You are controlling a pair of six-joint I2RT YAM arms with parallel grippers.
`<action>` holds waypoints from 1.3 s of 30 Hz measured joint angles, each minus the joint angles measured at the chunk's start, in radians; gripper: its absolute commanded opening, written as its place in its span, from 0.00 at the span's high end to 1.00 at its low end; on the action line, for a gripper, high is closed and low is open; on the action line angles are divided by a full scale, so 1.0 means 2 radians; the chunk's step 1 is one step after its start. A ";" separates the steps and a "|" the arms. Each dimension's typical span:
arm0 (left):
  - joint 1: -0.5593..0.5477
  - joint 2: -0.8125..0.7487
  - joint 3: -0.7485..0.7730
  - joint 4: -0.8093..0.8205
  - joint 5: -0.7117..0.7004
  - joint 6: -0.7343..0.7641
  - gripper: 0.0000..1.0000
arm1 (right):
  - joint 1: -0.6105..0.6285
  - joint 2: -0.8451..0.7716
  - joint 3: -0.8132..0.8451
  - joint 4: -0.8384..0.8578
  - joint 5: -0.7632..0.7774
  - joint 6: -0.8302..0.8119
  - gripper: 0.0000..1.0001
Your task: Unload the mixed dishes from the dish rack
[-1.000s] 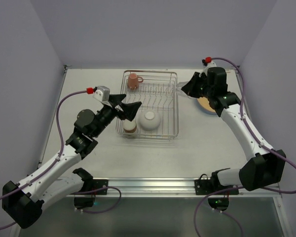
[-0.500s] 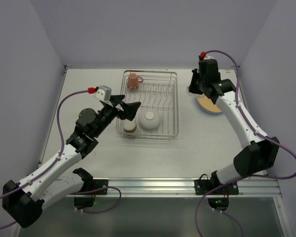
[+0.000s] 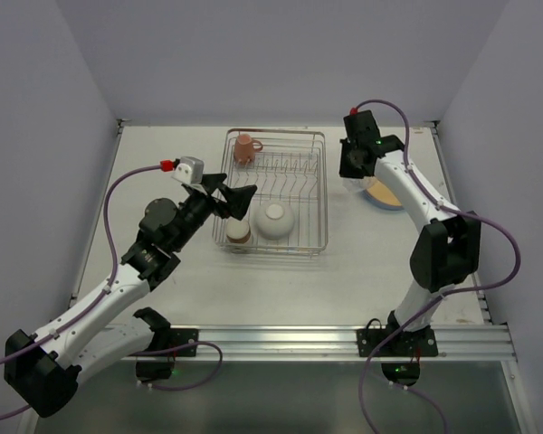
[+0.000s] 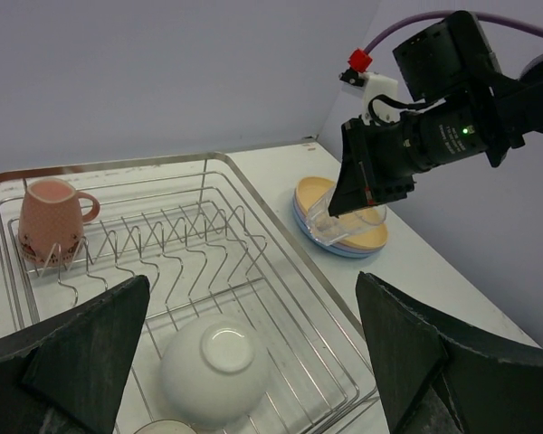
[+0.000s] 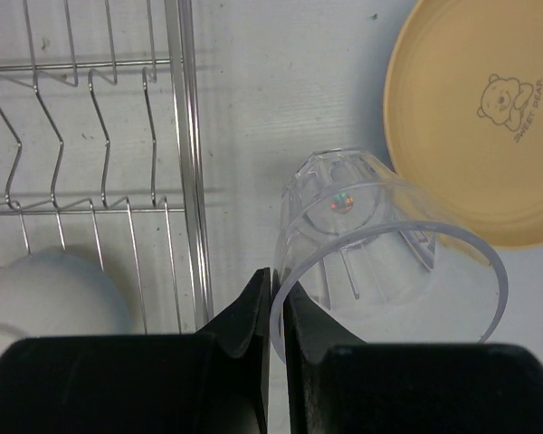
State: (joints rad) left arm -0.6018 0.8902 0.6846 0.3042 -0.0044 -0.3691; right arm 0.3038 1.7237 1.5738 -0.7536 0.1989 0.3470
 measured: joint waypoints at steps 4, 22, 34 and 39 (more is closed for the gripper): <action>0.000 0.000 0.000 0.000 -0.002 0.006 0.00 | 0.000 0.034 0.011 0.002 0.001 -0.001 1.00; 0.000 0.007 0.000 0.000 -0.004 0.011 0.00 | 0.000 0.111 0.036 0.003 0.010 -0.004 0.90; 0.000 0.008 0.000 0.000 -0.004 0.012 0.00 | 0.000 0.138 0.051 0.002 0.010 -0.009 0.89; 0.000 0.008 0.000 0.000 -0.004 0.013 0.00 | 0.000 0.150 0.056 -0.001 0.009 -0.010 0.84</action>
State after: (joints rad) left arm -0.6018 0.9066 0.6846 0.3042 -0.0132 -0.3435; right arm 0.3038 2.0228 1.6852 -0.7555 0.2176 0.3264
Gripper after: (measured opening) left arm 0.997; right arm 0.129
